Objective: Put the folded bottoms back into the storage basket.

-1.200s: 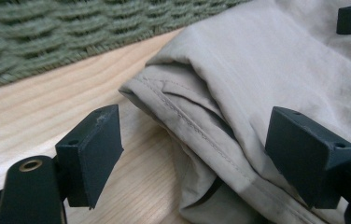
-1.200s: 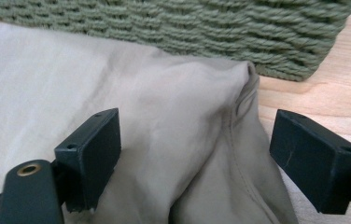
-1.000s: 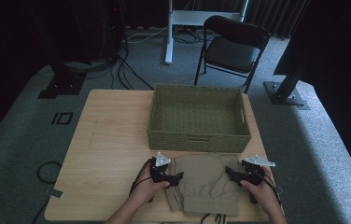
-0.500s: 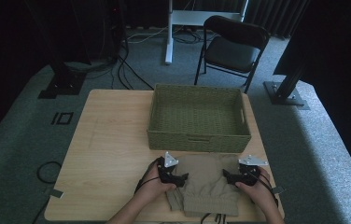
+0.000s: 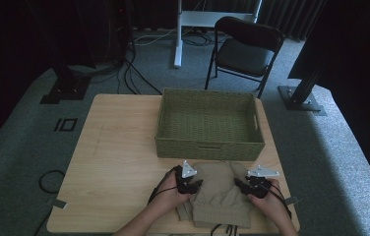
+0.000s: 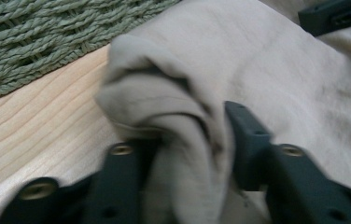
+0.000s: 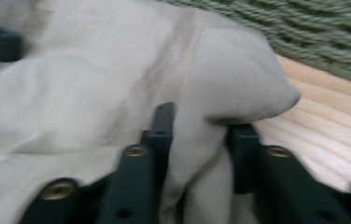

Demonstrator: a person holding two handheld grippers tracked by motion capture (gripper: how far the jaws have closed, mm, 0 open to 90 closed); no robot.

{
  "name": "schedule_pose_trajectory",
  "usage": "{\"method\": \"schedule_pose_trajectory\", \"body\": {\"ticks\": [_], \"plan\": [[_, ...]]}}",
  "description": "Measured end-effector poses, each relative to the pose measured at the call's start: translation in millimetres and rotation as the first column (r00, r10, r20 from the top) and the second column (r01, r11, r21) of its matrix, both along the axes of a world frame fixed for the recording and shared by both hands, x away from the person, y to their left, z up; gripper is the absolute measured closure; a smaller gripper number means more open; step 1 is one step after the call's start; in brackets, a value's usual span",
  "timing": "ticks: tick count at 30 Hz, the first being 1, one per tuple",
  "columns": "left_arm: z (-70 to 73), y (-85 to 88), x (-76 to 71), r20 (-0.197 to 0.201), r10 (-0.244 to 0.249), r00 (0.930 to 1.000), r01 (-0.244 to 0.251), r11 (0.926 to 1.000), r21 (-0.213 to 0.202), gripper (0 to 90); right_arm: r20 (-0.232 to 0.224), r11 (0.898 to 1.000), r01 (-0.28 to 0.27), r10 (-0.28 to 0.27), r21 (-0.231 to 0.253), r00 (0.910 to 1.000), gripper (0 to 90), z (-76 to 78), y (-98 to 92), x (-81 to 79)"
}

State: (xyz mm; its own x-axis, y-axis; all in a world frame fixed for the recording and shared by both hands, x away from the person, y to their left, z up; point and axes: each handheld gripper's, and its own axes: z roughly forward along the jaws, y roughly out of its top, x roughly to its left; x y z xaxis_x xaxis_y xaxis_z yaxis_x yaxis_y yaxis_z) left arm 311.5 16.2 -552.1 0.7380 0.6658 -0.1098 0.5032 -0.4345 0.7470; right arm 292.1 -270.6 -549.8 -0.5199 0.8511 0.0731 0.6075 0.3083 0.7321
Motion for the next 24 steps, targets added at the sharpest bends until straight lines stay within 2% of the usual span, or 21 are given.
{"method": "schedule_pose_trajectory", "body": {"ticks": [5,7,9,11,12,13,15,16,18,22,24], "plan": [[2.5,3.7,1.0,-0.016,-0.026,0.9995,0.025,0.9997,-0.005,80.6,-0.010,1.000,-0.012,0.012,-0.005,0.9999,81.4,2.1,2.9,-1.1],[5.0,5.8,1.7,-0.002,-0.033,0.9995,0.033,0.9995,-0.002,82.4,-0.026,1.000,-0.008,0.009,0.008,0.9996,82.5,3.8,2.7,-1.0],[8.0,8.4,2.6,0.005,-0.022,0.9997,0.022,0.9995,-0.024,83.0,-0.038,1.000,-0.009,0.010,0.024,0.9992,83.2,5.0,2.7,-0.6],[12.0,11.4,3.2,0.012,-0.023,0.9997,0.023,0.9986,-0.046,83.2,-0.029,0.999,-0.014,0.015,0.034,0.9995,83.5,8.4,2.0,-0.9],[14.2,12.2,3.2,0.022,-0.041,0.9989,0.042,0.9984,-0.039,83.2,-0.022,0.999,-0.010,0.011,0.047,0.9997,83.6,10.9,1.6,-1.2],[16.4,13.5,3.1,0.024,-0.043,0.9988,0.044,0.9978,-0.050,83.2,-0.017,0.998,-0.010,0.011,0.061,0.9998,83.6,13.9,1.1,-1.5],[20.6,15.2,3.3,0.023,-0.044,0.9988,0.045,0.9977,-0.052,83.2,-0.007,0.997,-0.013,0.014,0.075,0.9999,83.7,20.6,0.5,-2.2],[22.5,16.6,3.4,0.021,-0.039,0.9990,0.040,0.9967,-0.071,83.3,-0.011,0.996,-0.019,0.020,0.083,0.9997,83.7,23.5,0.5,-2.4],[26.6,19.0,3.5,0.020,-0.037,0.9991,0.039,0.9959,-0.081,83.4,0.001,0.995,-0.021,0.021,0.095,0.9998,83.8,29.3,1.1,-3.2],[35.3,23.7,2.4,0.030,-0.027,0.9992,0.031,0.9935,-0.109,83.7,0.013,0.995,-0.035,0.034,0.095,0.9993,83.8,37.6,4.2,-4.3],[40.4,25.8,1.5,0.042,-0.031,0.9986,0.035,0.9937,-0.106,83.6,0.026,0.994,-0.041,0.038,0.102,0.9989,83.7,40.3,6.0,-4.4]]}}
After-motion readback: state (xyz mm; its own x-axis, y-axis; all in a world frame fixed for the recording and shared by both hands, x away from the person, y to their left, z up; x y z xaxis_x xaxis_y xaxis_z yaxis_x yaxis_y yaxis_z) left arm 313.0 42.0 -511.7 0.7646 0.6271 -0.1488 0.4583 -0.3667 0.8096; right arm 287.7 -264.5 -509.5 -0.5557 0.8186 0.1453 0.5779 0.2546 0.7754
